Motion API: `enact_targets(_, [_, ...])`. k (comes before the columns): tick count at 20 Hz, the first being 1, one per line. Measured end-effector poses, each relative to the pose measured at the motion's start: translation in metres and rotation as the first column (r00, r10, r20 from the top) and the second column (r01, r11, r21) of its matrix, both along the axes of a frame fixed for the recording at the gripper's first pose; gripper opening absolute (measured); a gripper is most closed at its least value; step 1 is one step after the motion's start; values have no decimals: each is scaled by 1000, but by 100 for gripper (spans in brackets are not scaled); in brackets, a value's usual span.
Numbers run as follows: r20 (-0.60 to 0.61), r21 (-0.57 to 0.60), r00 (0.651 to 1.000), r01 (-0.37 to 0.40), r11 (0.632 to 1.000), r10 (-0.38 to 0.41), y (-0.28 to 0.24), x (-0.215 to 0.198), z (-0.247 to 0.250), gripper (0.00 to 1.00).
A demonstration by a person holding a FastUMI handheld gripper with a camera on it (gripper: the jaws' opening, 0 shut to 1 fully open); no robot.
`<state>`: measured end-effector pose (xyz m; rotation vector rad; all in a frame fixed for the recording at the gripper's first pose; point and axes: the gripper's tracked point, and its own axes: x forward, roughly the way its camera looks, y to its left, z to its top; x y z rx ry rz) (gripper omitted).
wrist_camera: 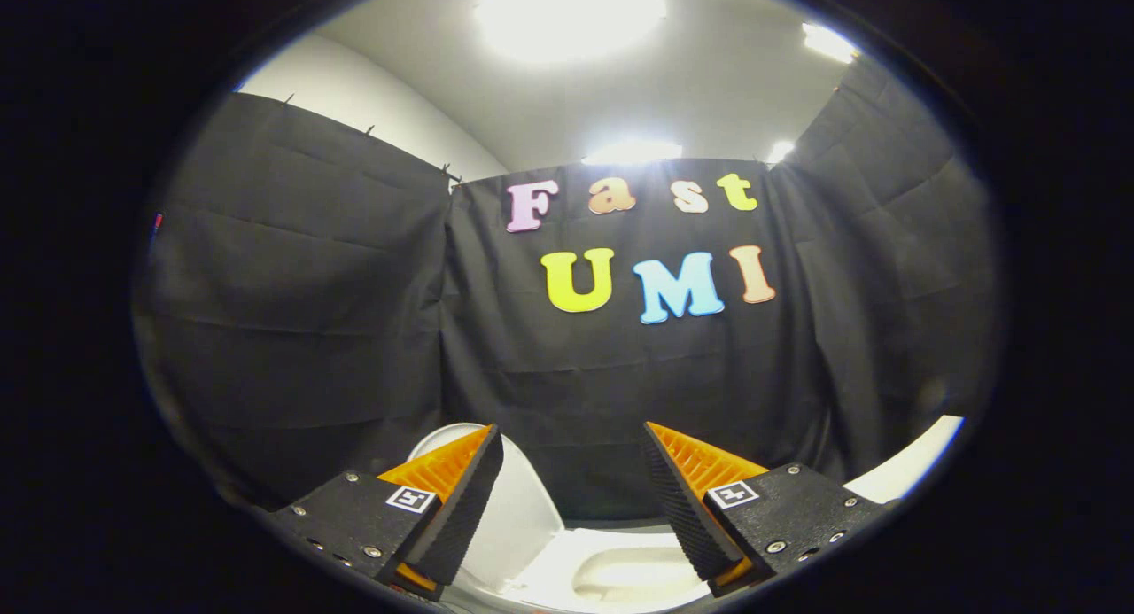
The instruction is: Open the toilet lid.
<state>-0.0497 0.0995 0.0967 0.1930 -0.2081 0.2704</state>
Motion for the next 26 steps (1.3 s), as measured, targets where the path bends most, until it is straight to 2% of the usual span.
enact_targets(7, [-68, -43, 987, 142, 989, -145, -143, 7, -50, 95])
enact_targets(13, [-129, -34, 968, 215, 976, -217, -218, 10, -85, 95])
enact_targets(16, [-163, -25, 966, 199, 980, -200, -222, 1, -105, 96])
enact_targets(20, [-168, -112, 956, 226, 968, -242, -236, -9, -128, 96])
enact_targets(26, [-152, -189, 969, 164, 968, -194, -210, -19, -136, 96])
